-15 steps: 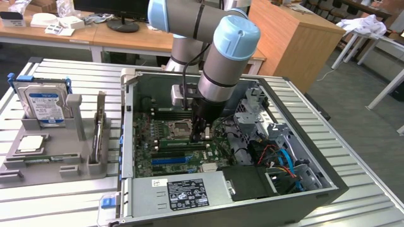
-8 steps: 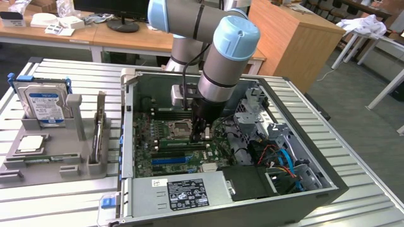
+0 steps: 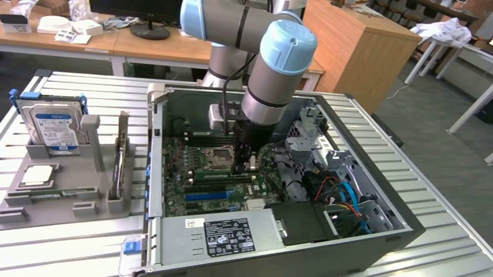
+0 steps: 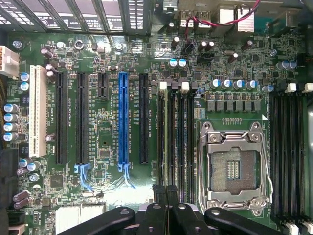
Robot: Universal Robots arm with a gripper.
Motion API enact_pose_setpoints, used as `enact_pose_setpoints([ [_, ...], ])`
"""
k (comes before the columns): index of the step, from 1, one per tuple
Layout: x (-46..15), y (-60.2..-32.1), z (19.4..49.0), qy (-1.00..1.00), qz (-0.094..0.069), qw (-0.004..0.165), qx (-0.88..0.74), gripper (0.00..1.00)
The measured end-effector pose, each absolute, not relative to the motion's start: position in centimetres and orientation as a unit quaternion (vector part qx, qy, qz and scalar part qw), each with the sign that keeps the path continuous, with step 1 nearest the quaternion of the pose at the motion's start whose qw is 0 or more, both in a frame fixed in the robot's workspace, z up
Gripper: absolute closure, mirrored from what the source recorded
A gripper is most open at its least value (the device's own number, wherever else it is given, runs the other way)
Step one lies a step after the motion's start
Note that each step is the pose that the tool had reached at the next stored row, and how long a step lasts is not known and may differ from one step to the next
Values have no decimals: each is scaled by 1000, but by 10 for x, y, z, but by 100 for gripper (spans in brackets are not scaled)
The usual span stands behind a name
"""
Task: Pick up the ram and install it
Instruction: 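Insert the ram into the slot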
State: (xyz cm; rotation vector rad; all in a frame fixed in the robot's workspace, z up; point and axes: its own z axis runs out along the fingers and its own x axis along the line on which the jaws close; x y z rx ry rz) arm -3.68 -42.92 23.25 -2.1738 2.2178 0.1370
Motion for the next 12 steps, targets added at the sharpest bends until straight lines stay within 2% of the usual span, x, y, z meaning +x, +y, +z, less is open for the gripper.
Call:
enact_pose_setpoints([
  [12,-37,-428,233,713,44,16,-699,89],
])
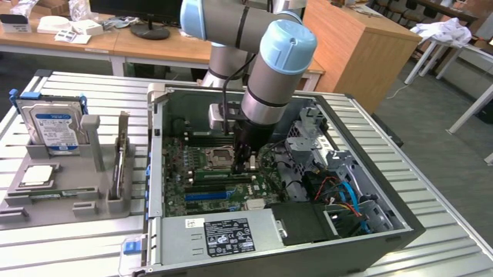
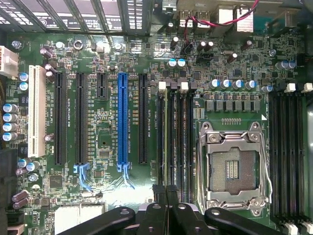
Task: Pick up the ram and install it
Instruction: 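Insert the ram into the slot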
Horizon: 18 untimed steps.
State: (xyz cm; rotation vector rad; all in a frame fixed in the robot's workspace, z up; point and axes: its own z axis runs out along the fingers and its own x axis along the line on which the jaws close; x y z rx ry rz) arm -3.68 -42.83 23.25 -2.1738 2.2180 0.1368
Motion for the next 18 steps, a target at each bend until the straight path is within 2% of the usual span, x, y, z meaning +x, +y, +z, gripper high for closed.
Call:
enact_pose_setpoints([
  [18,-37,-428,232,713,44,16,-699,89],
])
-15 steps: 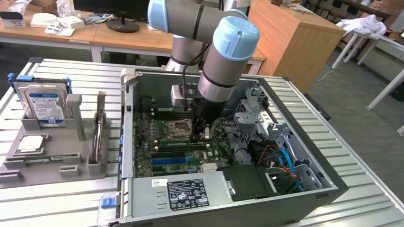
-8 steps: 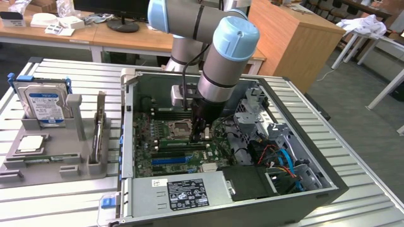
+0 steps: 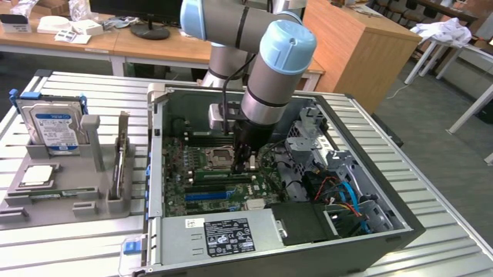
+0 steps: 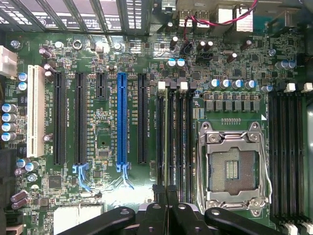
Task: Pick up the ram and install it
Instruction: 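Insert the ram into the slot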
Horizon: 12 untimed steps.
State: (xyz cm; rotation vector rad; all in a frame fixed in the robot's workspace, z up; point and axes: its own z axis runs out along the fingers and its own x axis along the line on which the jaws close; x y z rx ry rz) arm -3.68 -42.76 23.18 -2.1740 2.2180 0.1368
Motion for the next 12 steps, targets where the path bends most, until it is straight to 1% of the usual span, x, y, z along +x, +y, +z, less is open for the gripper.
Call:
enact_pose_setpoints([
  [12,-37,-428,231,713,44,16,-699,89],
])
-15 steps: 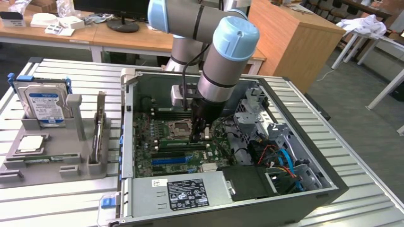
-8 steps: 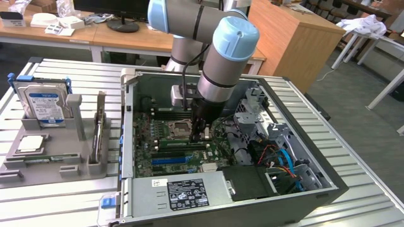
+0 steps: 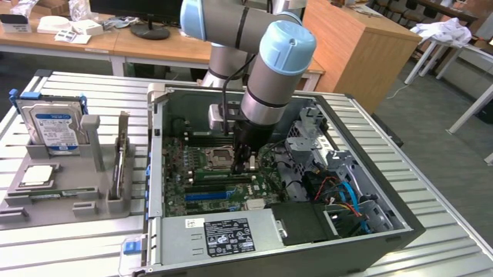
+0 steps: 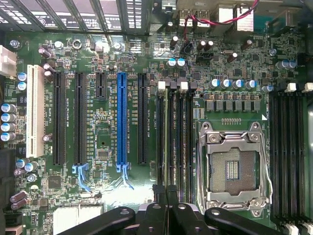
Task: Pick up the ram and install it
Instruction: 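Insert the ram into the slot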
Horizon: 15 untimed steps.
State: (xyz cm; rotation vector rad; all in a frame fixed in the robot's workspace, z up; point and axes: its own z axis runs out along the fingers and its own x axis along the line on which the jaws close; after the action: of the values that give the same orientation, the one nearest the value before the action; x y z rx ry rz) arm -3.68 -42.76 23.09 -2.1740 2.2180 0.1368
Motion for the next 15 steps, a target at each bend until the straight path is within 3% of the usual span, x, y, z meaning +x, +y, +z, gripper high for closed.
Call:
enact_pose_setpoints([
  [15,-37,-428,235,713,47,13,-699,89],
])
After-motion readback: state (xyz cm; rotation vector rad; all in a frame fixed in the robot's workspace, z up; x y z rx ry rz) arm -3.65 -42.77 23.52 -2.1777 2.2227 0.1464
